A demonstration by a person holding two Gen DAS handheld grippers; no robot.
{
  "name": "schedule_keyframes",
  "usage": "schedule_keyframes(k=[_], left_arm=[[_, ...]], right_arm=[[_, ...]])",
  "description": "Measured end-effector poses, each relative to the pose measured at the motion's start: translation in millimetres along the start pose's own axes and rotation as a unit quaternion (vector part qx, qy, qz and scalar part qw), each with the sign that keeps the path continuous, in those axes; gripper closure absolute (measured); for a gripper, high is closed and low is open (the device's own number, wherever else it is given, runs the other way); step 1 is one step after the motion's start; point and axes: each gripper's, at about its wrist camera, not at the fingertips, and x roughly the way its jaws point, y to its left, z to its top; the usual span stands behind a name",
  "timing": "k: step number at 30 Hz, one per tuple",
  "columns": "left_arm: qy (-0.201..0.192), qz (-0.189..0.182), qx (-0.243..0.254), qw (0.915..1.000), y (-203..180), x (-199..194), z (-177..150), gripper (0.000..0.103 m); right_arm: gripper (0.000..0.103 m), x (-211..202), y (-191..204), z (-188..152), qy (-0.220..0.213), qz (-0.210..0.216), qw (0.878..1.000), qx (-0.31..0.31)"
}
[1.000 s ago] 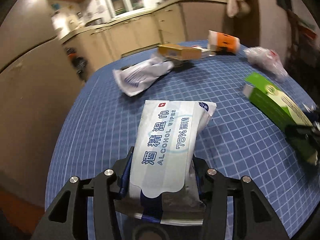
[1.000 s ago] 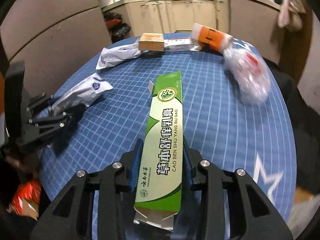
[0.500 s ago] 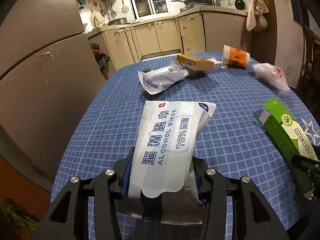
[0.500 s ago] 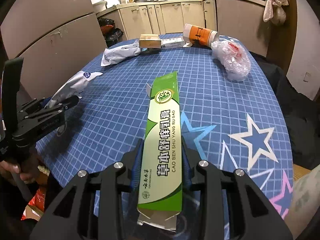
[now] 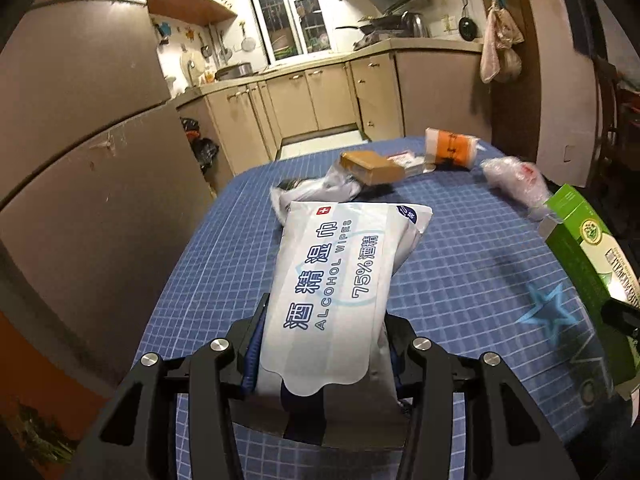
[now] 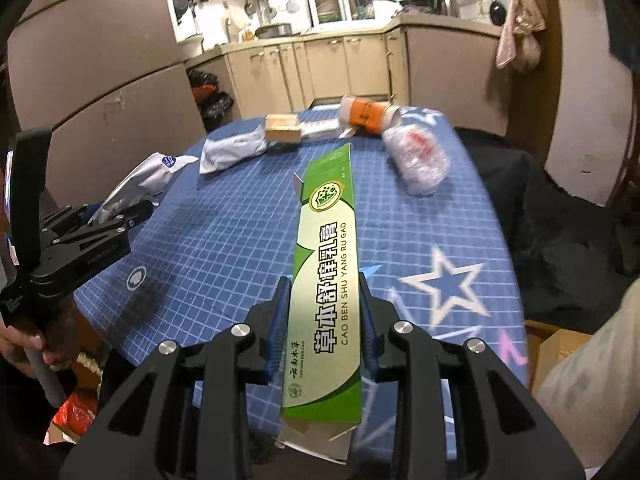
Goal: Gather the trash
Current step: 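Carry the wipes pack and ointment box over the white bucket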
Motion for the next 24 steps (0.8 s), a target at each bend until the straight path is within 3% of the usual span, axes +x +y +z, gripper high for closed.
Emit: schedule_keyframes(k=[12,24], left_arm=[[-0.06,-0.067,0.054,0.9945,-82,-41,36,0.055],[-0.104,-0.165,0.14,0.9707,-214,-83,61,0.055]], right_arm=[[0.075,-79,-60,-5,-0.063,-0.08,0.994,0.046],[0.075,-154,-137,-28,-0.113,-0.182,0.97,0.112]])
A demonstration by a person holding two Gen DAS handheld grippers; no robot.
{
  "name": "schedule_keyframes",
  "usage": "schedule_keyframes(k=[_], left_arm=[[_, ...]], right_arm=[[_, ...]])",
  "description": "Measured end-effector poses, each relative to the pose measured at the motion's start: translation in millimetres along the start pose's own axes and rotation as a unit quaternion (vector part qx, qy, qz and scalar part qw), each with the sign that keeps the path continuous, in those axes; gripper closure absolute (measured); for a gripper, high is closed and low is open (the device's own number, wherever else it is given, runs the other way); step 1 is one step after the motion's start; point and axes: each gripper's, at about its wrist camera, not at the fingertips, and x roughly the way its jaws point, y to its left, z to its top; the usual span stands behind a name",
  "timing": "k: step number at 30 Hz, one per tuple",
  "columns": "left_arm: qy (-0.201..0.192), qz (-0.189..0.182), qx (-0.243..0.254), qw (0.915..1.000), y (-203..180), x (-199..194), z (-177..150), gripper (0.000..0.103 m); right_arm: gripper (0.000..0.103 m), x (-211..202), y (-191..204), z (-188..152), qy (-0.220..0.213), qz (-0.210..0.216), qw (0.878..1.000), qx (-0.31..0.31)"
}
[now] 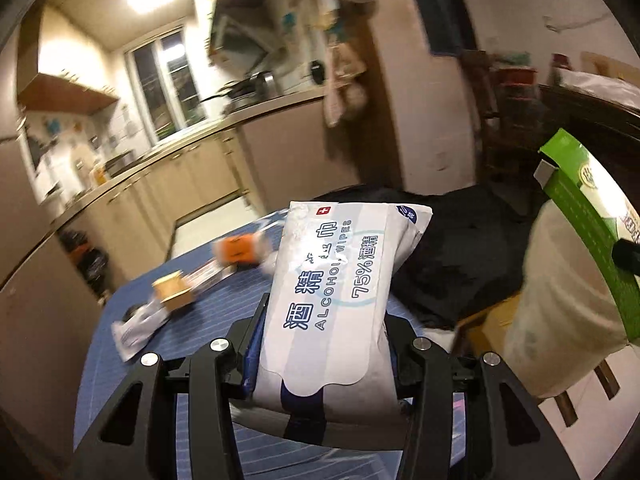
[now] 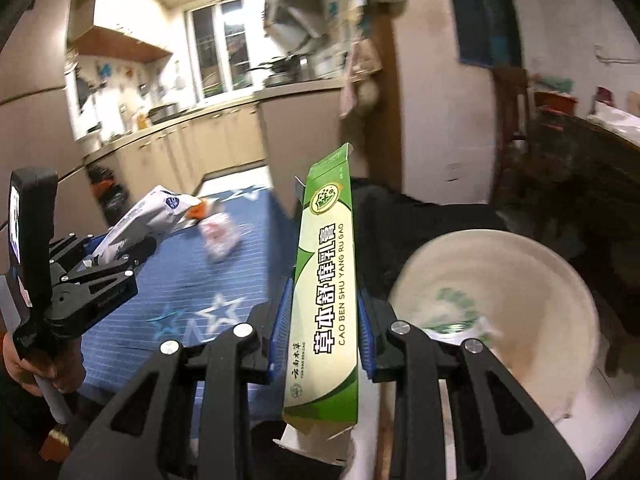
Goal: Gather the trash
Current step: 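Carry the wipes pack and ointment box over the white bucket, then open both tools to drop the wipes pack and ointment box in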
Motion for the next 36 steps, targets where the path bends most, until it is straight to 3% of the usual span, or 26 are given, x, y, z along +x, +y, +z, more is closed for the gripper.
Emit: schedule_keyframes(k=[12,22,30,36], left_arm=[[-0.026,-0.105,0.077,0.9911,-123,11,51,0.055],[-0.012,-0.225,0.097,0.9695,-208,30,70,0.055],[0.002,-0.278,0.099,0.9554,-233,46,71,0.055],[0.011,-0.291,0.093,0.9521,-234,60,64,0.055]], right_arm=[[0.076,-30,-95,-16,-0.013,-0.101,0.993,0.052],[0.076,-47,-143,-26,-0.022,-0.156,0.985,0.071],[0.076,-41,-163,-35,-0.002,-0.18,0.98,0.087],[0.076,-29,-172,-39,0.01,-0.181,0.978,0.099]])
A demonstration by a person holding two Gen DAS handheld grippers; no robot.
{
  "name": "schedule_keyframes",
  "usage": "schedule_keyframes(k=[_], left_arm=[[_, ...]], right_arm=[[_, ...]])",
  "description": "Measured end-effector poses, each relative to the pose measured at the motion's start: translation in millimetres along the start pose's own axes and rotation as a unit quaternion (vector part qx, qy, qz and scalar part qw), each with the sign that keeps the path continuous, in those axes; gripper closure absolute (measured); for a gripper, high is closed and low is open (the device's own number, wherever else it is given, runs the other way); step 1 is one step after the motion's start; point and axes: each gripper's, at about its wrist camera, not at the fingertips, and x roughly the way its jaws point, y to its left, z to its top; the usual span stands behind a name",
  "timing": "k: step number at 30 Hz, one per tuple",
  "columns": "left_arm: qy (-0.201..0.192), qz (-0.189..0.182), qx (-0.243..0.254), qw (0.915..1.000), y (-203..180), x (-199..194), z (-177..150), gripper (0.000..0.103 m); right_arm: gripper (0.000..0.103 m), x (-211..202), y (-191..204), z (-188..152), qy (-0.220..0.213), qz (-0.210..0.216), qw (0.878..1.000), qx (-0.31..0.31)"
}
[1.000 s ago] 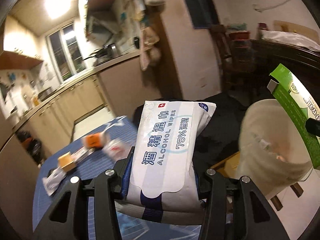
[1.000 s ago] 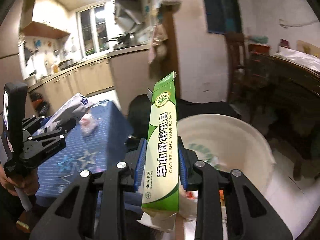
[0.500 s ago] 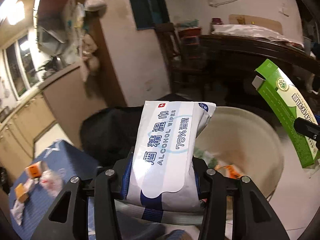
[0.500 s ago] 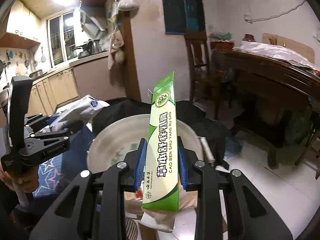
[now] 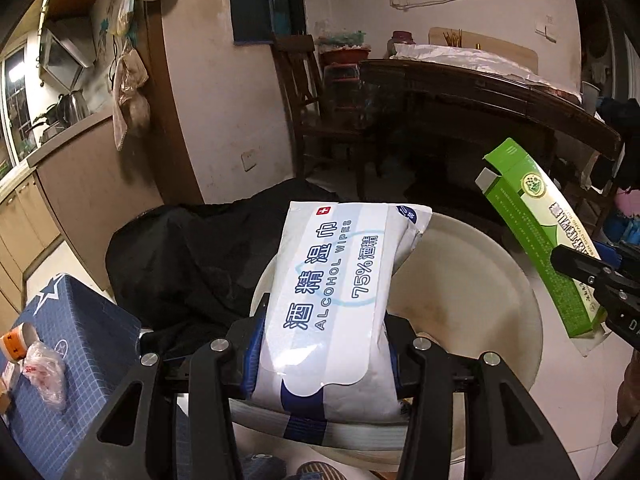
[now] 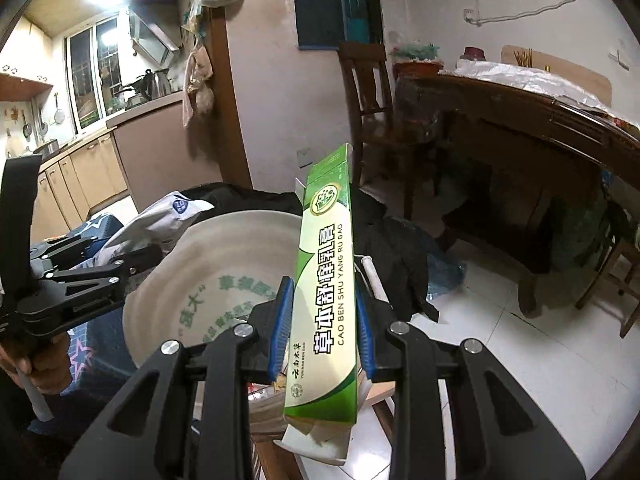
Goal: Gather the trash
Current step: 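Open both tools to drop the wipes pack and ointment box in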
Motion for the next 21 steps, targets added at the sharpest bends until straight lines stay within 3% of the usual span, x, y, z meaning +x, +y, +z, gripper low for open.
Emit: schedule_keyframes(k=[12,14,15,16,21], left_arm=[[0.003,-0.016,0.0,0.9999,6,8,0,0.054],[0.005,-0.017,-0.004,0.9998,10,12,0,0.051],[0.003,-0.015,-0.008,0.9998,11,12,0,0.045],[-0.006,-0.011,-0.011,0.9999,14,10,0,0.037],[-0.022,-0.011,-0.007,0.9997,18,2,3,0.034]], right_arm=[[0.075,21,12,7,0.018,0.016,0.999,-0.021],[0.072,26,14,7,0.018,0.011,0.999,-0.024],[0.061,28,15,8,0.02,0.006,0.999,-0.025],[0.055,30,14,8,0.016,0.001,1.0,-0.023],[0.054,32,11,6,0.017,0.007,1.0,-0.018]])
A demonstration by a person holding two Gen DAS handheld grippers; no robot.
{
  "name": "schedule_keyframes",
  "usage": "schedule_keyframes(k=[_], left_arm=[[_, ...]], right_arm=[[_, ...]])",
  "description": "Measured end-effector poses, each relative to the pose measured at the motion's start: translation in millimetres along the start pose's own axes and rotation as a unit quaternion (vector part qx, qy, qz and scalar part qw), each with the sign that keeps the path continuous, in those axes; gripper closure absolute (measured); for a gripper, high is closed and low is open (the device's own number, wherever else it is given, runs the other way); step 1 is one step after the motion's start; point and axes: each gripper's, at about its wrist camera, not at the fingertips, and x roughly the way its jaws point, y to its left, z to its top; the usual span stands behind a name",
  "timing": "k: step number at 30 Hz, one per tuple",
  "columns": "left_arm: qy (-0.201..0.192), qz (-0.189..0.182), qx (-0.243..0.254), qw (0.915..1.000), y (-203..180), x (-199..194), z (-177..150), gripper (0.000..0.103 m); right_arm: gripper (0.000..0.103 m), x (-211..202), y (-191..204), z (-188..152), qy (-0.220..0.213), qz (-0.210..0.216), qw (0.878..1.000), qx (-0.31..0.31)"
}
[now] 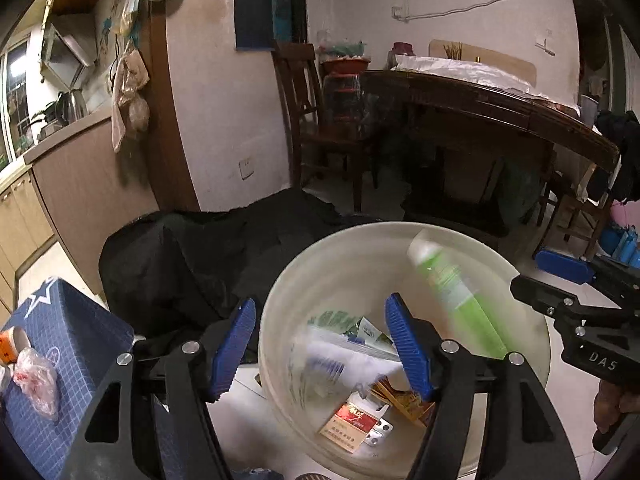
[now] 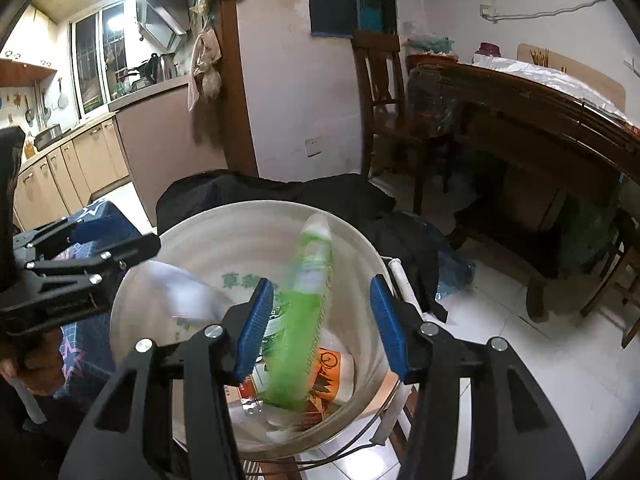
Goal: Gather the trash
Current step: 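Open both tools to drop the wipes pack and ointment box in, then move both open tools back over the trash on the table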
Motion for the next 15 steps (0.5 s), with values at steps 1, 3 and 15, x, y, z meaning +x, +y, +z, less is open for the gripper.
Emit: schedule_keyframes(k=[1,3,15], left_arm=[[-0.003,0.003,0.002,1.0,0,-2,0,0.034],[-0.004,0.006,0.004,1.0,1,-4,0,0.034],[-0.015,0.043,0.005,0.999,10,-21,-5,0.034]], right_arm=[[0.054,0,0,0,0.0,-0.001,1.0,0.0],[0.054,-1,-2,-1,0.001,0.0,1.0,0.001],[0.054,-8,12,4,-0.007,0.008,1.0,-0.008]])
